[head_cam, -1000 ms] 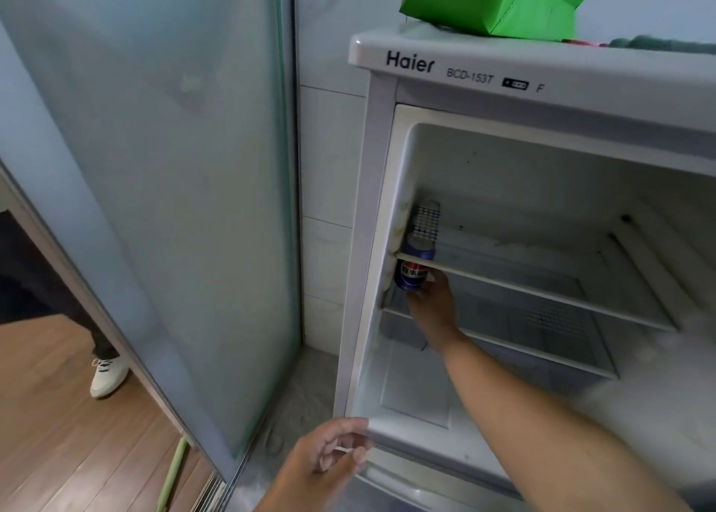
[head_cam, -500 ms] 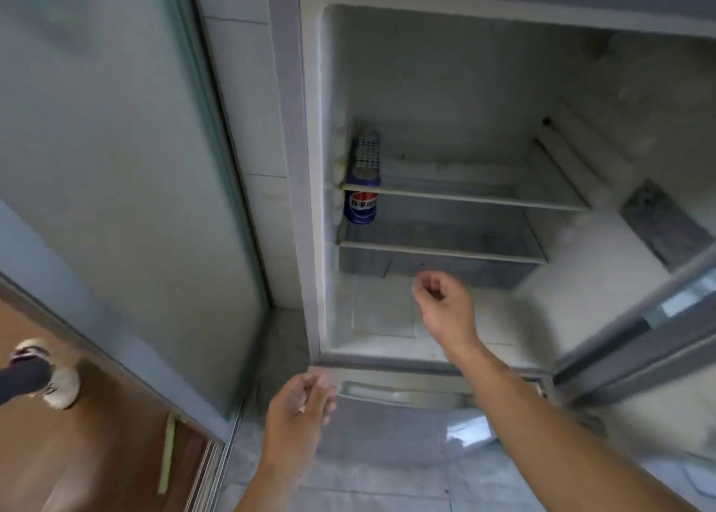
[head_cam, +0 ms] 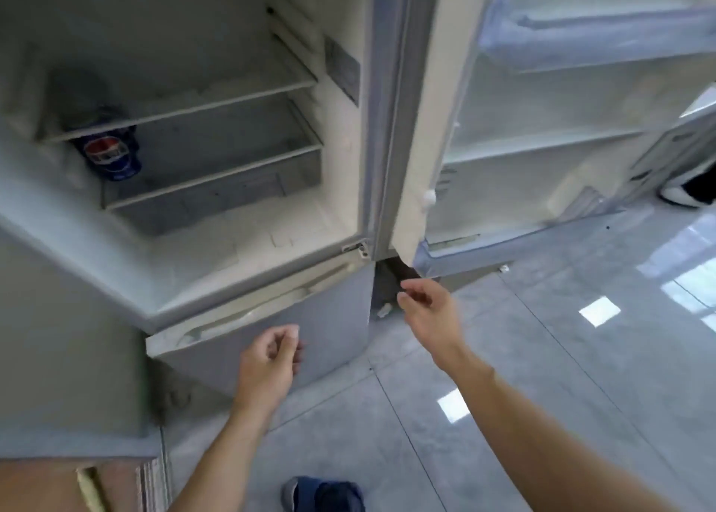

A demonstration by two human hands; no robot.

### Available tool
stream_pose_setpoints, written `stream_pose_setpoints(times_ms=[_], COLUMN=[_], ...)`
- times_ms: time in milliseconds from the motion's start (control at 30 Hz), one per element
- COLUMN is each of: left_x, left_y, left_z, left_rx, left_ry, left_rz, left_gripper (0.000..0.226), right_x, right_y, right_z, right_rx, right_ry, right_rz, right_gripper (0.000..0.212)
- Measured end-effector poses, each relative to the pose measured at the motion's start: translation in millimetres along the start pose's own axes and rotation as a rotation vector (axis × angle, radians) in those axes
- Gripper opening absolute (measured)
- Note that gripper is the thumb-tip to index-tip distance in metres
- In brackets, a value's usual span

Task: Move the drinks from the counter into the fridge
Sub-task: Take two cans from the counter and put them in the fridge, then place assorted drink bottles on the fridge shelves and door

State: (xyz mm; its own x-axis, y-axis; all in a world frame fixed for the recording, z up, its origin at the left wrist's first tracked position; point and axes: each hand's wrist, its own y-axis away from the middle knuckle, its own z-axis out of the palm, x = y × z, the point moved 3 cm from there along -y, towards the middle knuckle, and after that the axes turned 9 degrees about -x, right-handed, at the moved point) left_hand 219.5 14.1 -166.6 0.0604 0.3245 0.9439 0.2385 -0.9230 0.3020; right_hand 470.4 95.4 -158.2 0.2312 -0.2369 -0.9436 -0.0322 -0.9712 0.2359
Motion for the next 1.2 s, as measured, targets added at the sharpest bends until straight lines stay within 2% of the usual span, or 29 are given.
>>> stream_pose_setpoints(times_ms=[100, 233, 433, 600, 833, 1000, 1200], left_x=[-20, -56, -111, -130, -147, -135, -113], left_y=[17, 40, 64, 59, 9, -23, -27], left_z=[49, 107, 116, 113, 129, 192, 308], left_rx=[-0.101, -0.336, -0.448, -0.538, -0.663, -0.756, -0.905], left_ry=[-0.026, -0.123, -0.343, -0.515, -0.760, -0.860, -0.789], left_rz=[-0.041, -0.141, -0.339, -0.470, -0.581, -0.535, -0.468], left_gripper=[0.010, 0.012, 0.015, 0.015, 0.015, 0.011, 0.016], right_x=[45, 111, 196, 245, 275, 286, 308], right_y=[41, 115, 225, 289, 337, 362, 386], right_z=[-61, -134, -182, -193, -177, -160, -171], right_rx=[0.101, 0.275, 0.450, 0.638, 0.757, 0.785, 0.833], right_ry=[-0.052, -0.109, -0.193, -0.327, -0.403, -0.469, -0.529], right_rz=[0.111, 0.287, 0.568, 0.753, 0.930, 1.054, 1.167], right_gripper=[0.012, 0.011, 0.015, 0.024, 0.023, 0.017, 0.016])
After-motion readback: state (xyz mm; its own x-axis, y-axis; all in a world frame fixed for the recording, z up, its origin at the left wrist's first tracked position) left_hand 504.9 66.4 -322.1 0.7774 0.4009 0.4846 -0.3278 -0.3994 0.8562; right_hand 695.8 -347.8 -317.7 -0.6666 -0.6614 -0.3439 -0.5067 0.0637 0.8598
